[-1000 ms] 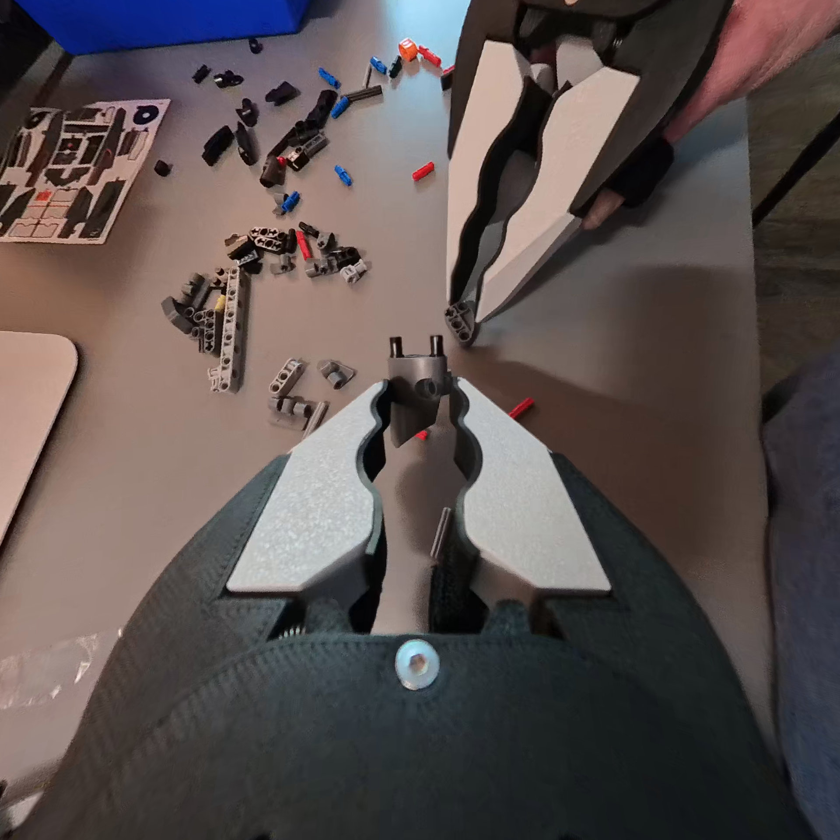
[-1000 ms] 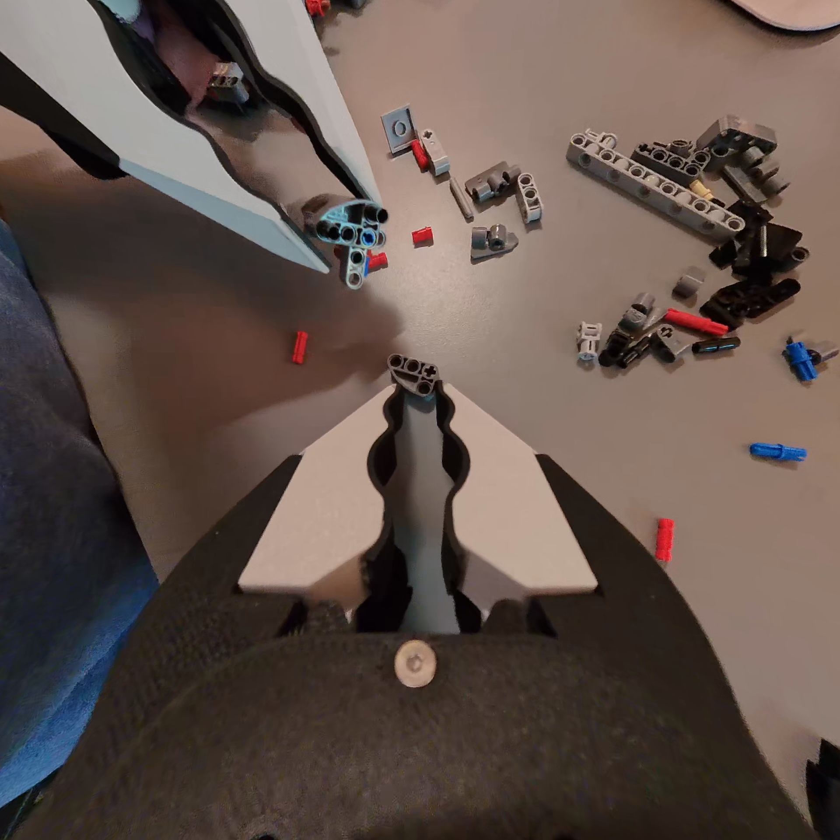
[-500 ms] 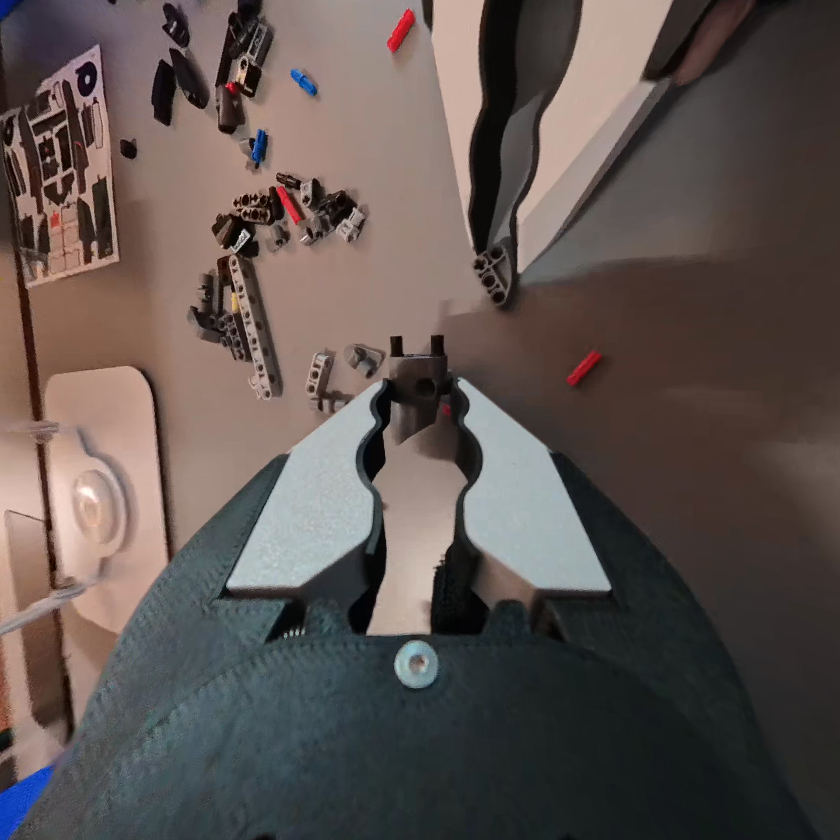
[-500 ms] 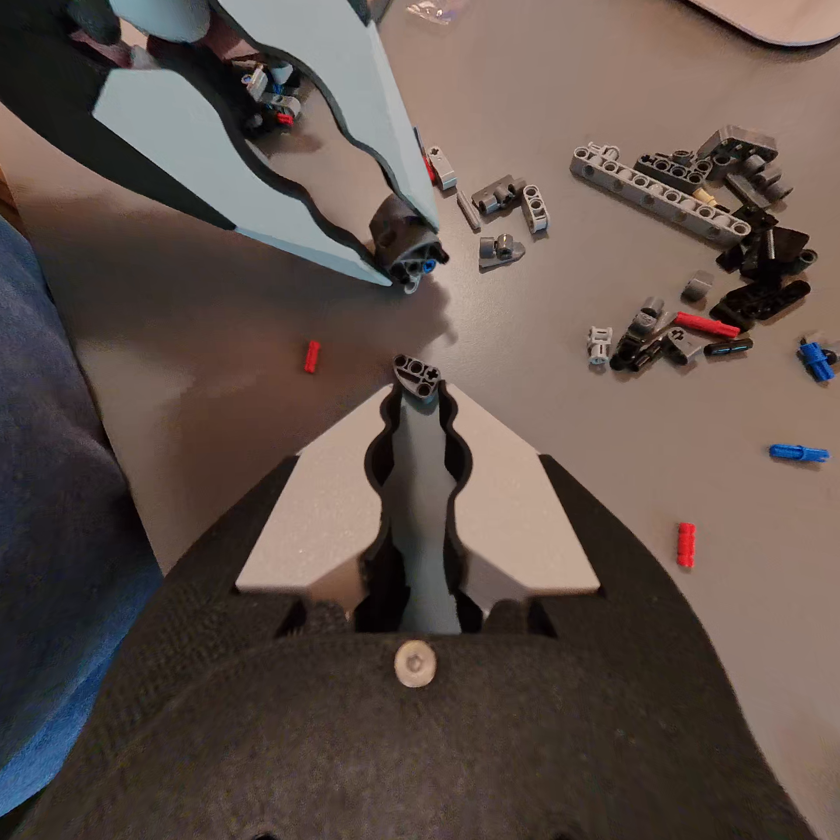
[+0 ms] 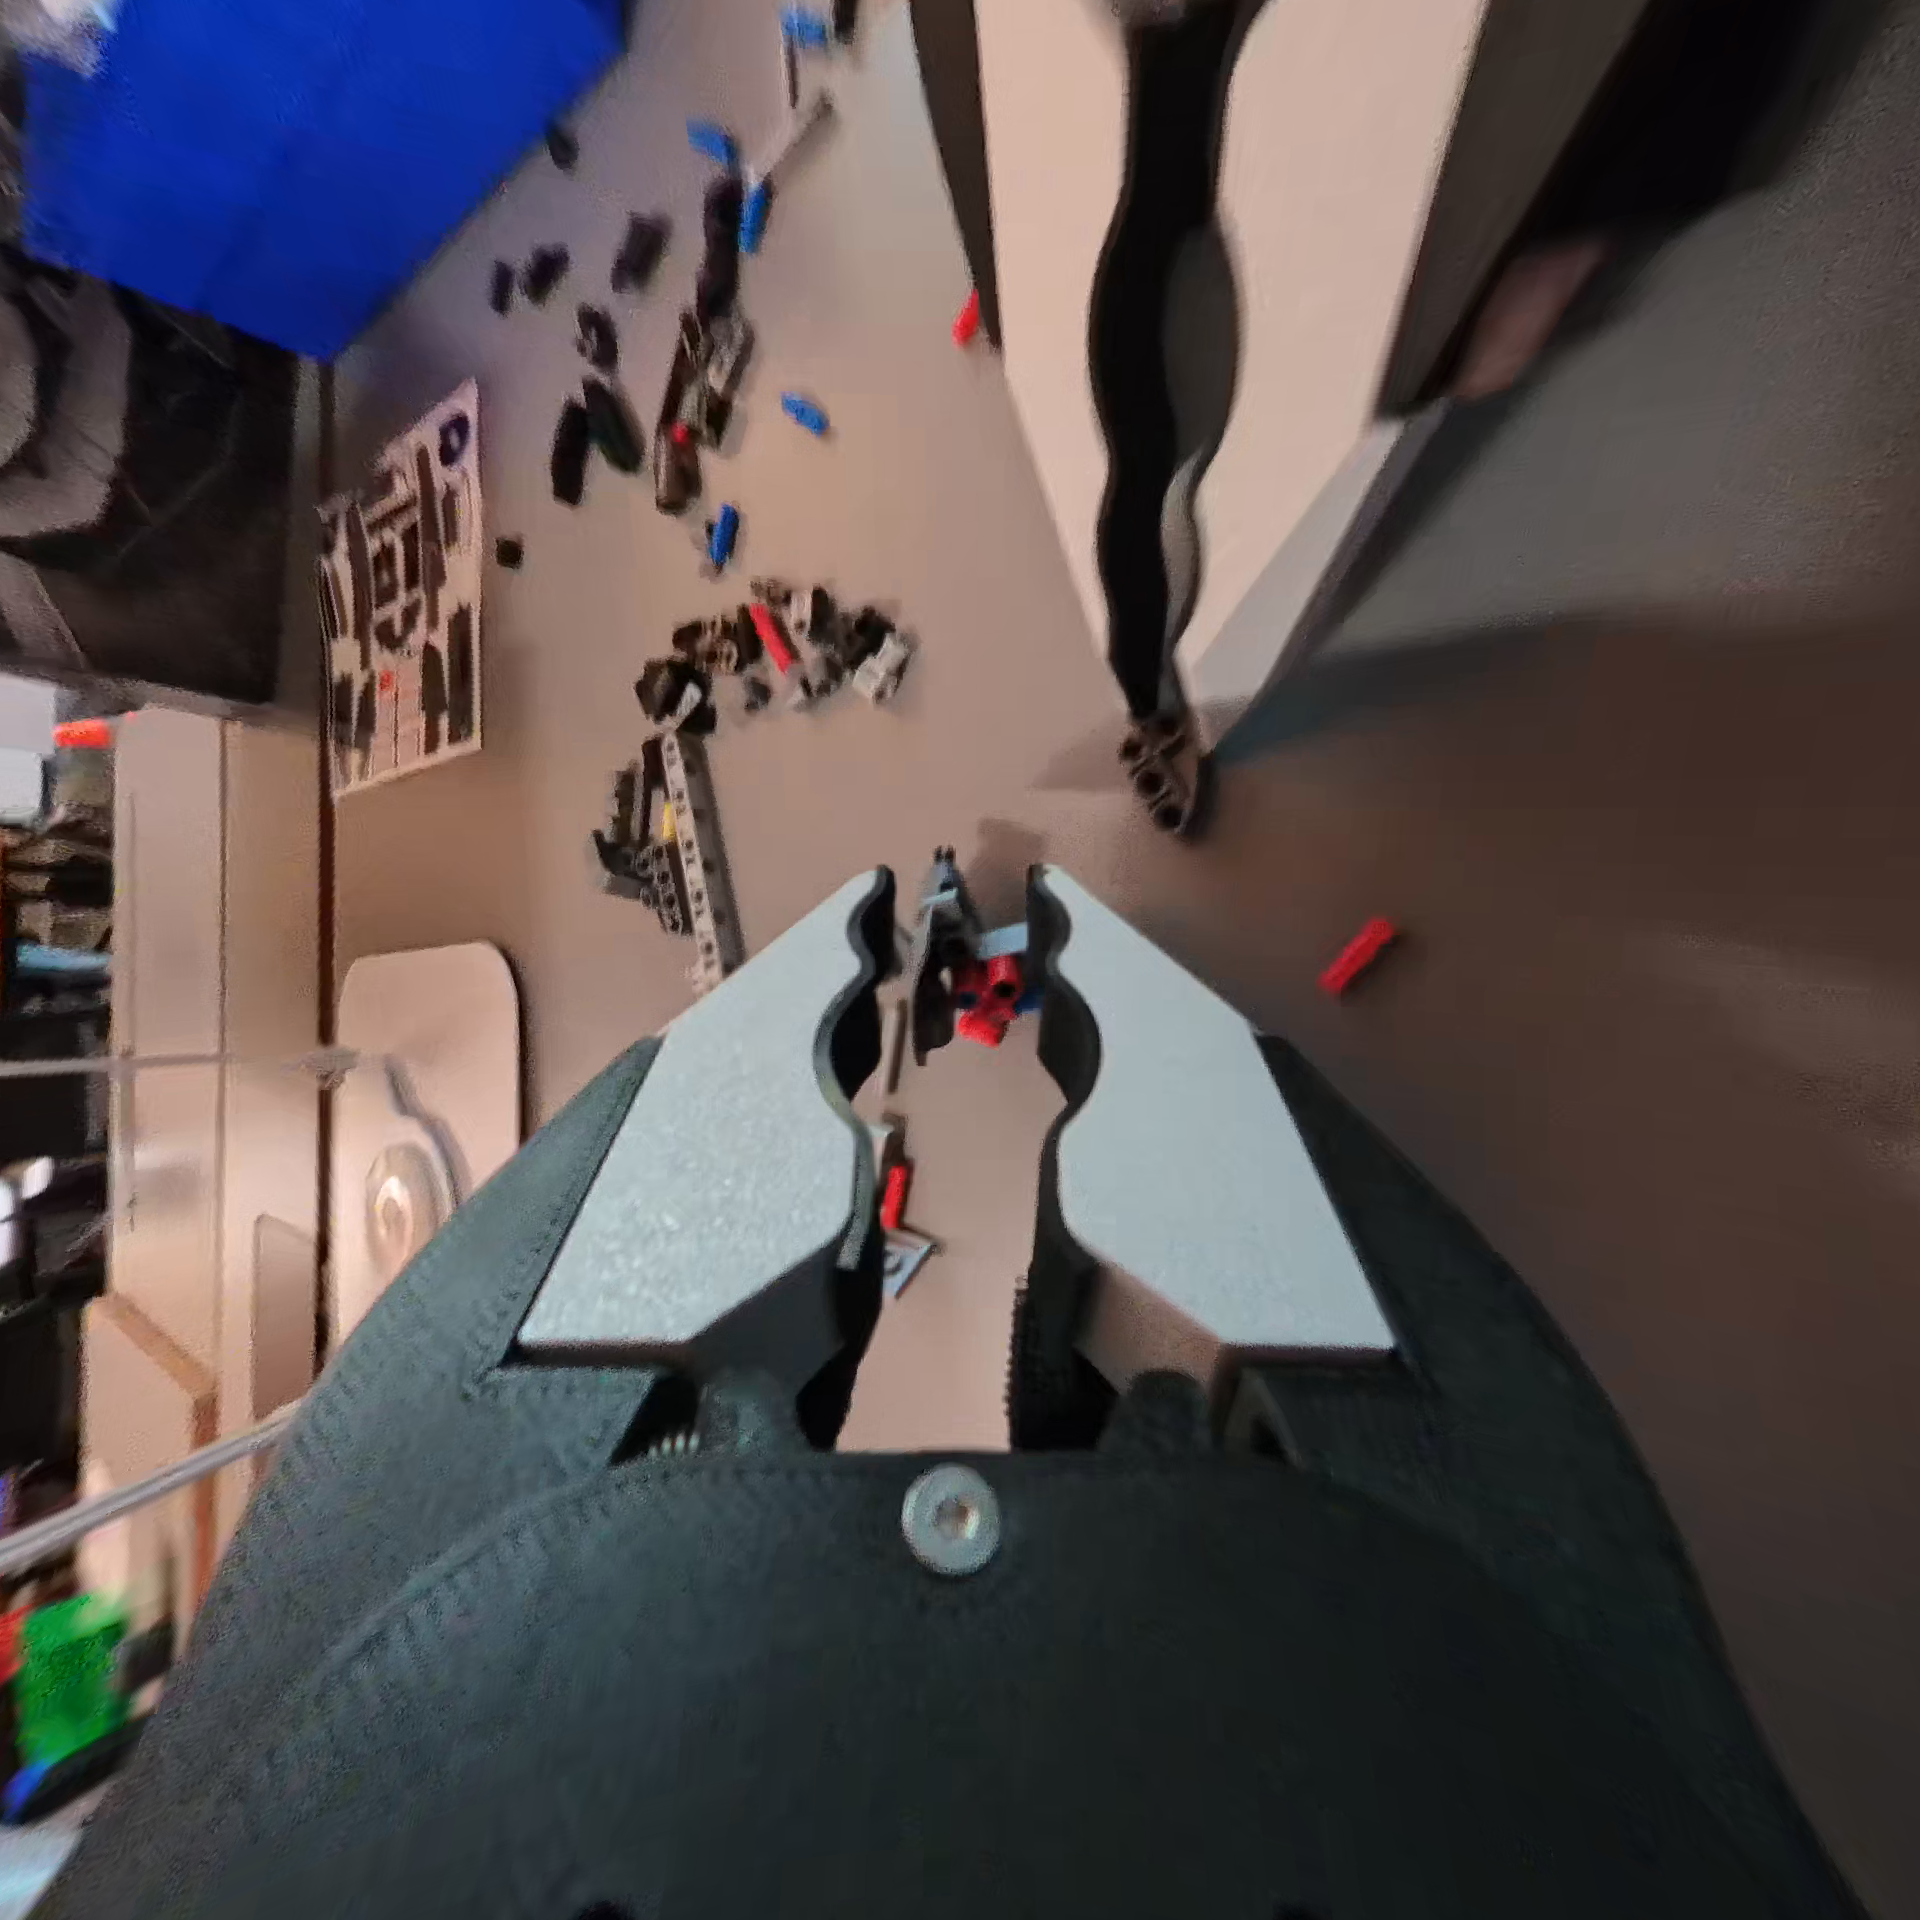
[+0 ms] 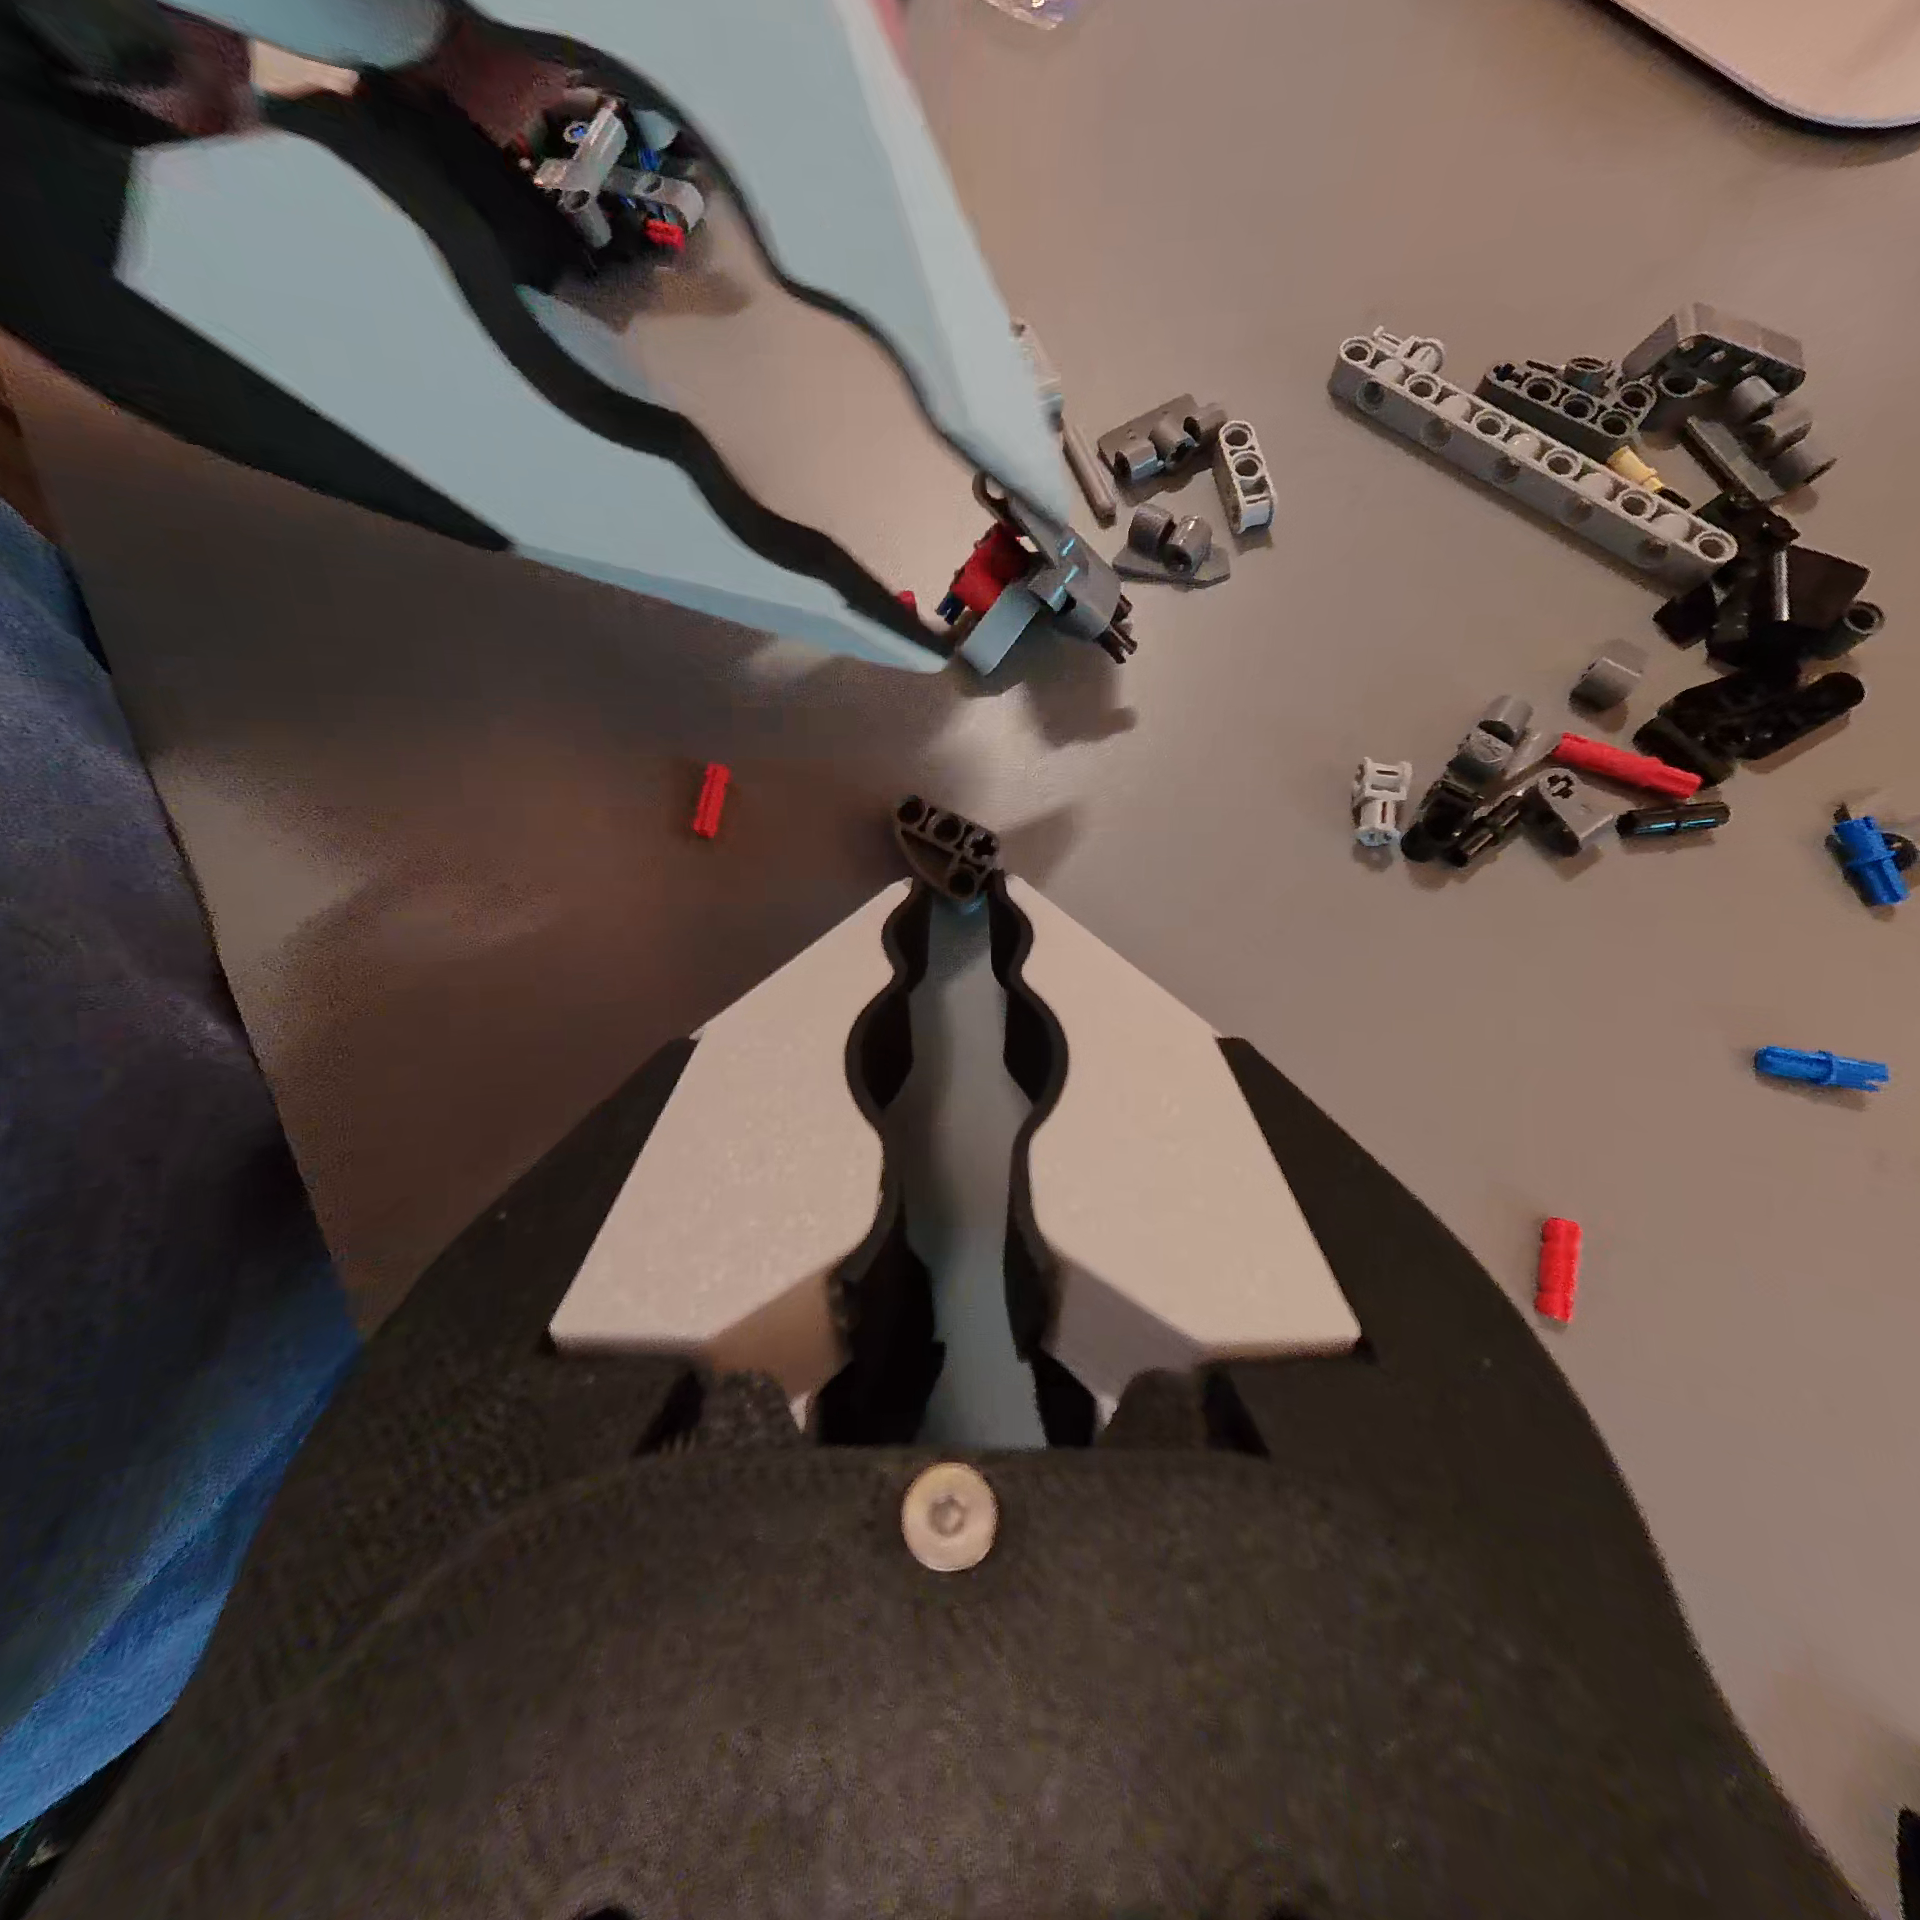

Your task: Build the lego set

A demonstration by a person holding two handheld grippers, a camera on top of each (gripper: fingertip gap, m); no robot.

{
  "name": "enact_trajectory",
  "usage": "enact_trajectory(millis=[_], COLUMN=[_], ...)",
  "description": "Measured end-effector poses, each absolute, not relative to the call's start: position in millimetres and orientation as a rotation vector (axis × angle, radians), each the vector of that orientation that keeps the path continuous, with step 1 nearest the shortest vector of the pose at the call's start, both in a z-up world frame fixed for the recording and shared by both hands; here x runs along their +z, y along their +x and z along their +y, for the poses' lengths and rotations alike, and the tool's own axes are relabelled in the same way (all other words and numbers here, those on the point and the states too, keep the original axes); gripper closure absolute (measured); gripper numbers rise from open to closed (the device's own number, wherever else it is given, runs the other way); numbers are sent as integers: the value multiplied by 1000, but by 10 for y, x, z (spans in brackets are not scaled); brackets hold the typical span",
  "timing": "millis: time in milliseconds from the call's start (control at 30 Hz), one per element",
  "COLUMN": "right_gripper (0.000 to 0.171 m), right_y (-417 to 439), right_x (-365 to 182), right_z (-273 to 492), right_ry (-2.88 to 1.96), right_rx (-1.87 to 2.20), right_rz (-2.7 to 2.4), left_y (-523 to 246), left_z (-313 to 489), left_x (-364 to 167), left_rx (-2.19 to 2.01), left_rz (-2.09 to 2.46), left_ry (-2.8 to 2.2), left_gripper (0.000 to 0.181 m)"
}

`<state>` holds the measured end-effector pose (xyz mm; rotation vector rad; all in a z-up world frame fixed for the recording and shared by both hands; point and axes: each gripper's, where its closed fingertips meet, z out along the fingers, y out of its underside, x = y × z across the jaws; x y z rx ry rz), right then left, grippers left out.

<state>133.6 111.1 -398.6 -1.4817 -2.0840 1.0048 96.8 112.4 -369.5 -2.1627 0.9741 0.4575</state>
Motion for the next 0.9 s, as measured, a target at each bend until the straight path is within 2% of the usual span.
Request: enact_trajectory(millis=[333,633,900], right_gripper=[164,168,149], right_y=[1326,1314,1310], right_x=[-3974,-3960,-3924], right_z=[1085,1078,1082], right_ry=[-1465,-1475,-1230], right_rx=[1047,1085,1006], right_rz=[-2110,-2117,-2230], left_y=[1302,1302,1313], left_z=[1038,1061,1063], left_x=[-3939,-3990,-3988], left_rx=[268,210,19], left_rz=[1004,925,851], left_ry=[-2260,-2300,-2338], left_gripper=[171,173,175])
